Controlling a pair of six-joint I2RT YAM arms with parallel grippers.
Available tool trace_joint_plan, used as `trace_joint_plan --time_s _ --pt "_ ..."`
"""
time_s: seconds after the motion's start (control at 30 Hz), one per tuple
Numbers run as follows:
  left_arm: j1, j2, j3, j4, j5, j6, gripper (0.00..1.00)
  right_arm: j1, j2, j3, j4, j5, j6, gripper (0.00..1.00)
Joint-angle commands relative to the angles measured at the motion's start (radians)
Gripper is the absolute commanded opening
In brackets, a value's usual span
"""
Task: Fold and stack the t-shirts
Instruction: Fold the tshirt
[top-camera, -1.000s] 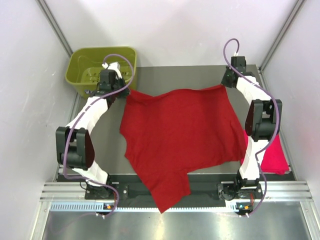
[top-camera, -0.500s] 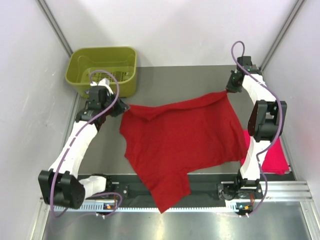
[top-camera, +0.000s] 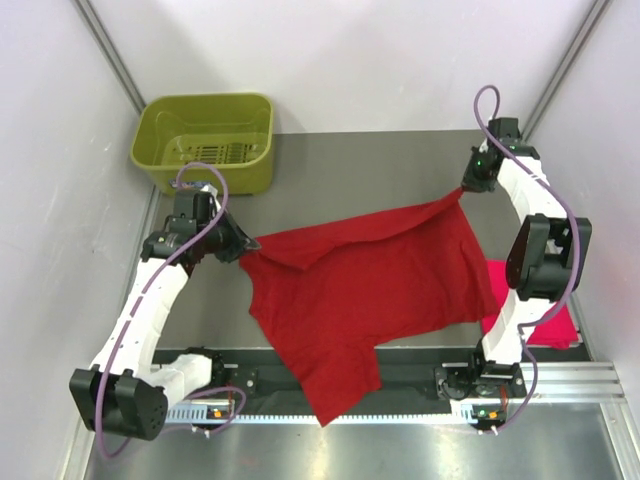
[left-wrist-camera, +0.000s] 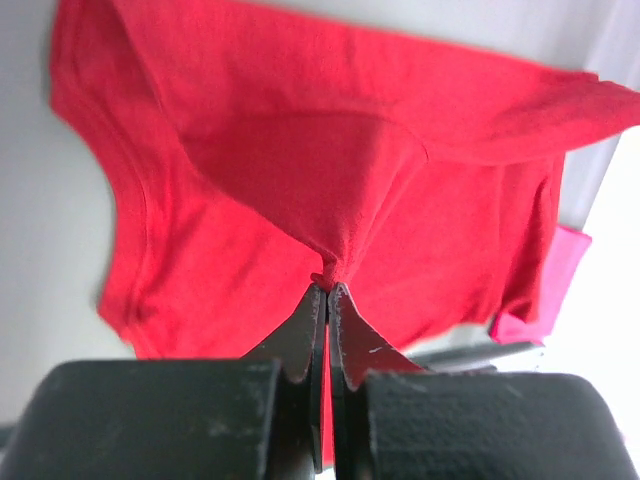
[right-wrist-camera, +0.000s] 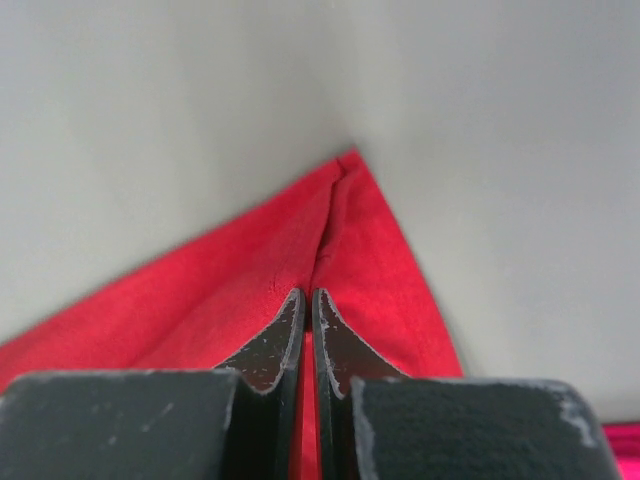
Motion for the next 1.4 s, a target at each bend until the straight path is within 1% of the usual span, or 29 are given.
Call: trace_joint_plan --time_s 0.0,0.1,0.43,0.67,0.77,0.8,0.87,0.9,0.93,0.97,1.0,1.07,1.1,1.17,1.2,1.23,1.3,1.37 --pt "0.004 -0.025 -0.006 -0.092 0.062 -0.058 0.0 -0.008 -0.059 -0.072 0.024 -0.019 -0.02 0.0" --pt "0.004 -0.028 -0.036 -0.09 0.045 -0.059 0.0 -0.011 -0.06 -0.097 0.027 -0.016 -0.014 0.01" --pt "0.006 0.019 -0.047 -0.143 0.033 -0.038 0.0 -0.022 -0.057 -0.118 0.012 0.018 -0.006 0.01" --pt "0.007 0.042 -0.07 -0.15 0.025 -0.039 0.0 -0.031 -0.056 -0.159 -0.01 0.031 -0.013 0.04" --pt "0.009 0.051 -0.089 -0.164 0.03 -0.033 0.0 -0.037 -0.06 -0.186 -0.04 0.077 -0.011 0.05" --pt "0.015 0.05 -0.096 -0.187 0.024 -0.027 0.14 -0.04 -0.062 -0.199 -0.048 0.097 -0.013 0.06" --pt "0.021 0.033 -0.098 -0.213 -0.02 -0.009 0.34 -0.04 -0.079 -0.207 -0.059 0.206 -0.049 0.19" --pt "0.03 0.027 -0.092 -0.218 -0.027 0.002 0.51 -0.04 -0.091 -0.219 -0.048 0.293 -0.068 0.29" --pt "0.032 0.018 -0.086 -0.219 -0.037 0.02 0.59 -0.045 -0.106 -0.219 -0.01 0.294 -0.078 0.44" --pt "0.033 0.006 -0.07 -0.218 -0.053 0.033 0.64 -0.048 -0.109 -0.2 0.011 0.272 -0.088 0.48" --pt "0.033 0.002 -0.06 -0.212 -0.066 0.042 0.69 -0.048 -0.106 -0.181 0.028 0.216 -0.088 0.5" --pt "0.035 0.007 -0.032 -0.186 -0.085 0.066 0.73 -0.047 -0.073 -0.111 0.071 0.144 -0.069 0.57" --pt "0.036 0.016 -0.026 -0.16 -0.084 0.074 0.73 -0.047 -0.059 -0.089 0.084 0.066 -0.046 0.58" --pt "0.038 0.062 -0.012 -0.072 -0.079 0.102 0.74 -0.047 -0.004 -0.034 0.122 -0.016 -0.031 0.6" --pt "0.039 0.087 -0.006 -0.051 -0.079 0.111 0.74 -0.048 0.016 -0.019 0.134 -0.088 -0.023 0.61" --pt "0.039 0.113 0.0 -0.016 -0.085 0.123 0.75 -0.047 0.053 -0.006 0.146 -0.107 -0.019 0.61" --pt "0.042 0.188 0.003 0.032 -0.084 0.14 0.72 -0.047 0.084 0.031 0.147 -0.145 -0.022 0.61" --pt "0.044 0.257 0.0 0.092 -0.088 0.163 0.65 -0.047 0.122 0.06 0.144 -0.157 -0.028 0.6"
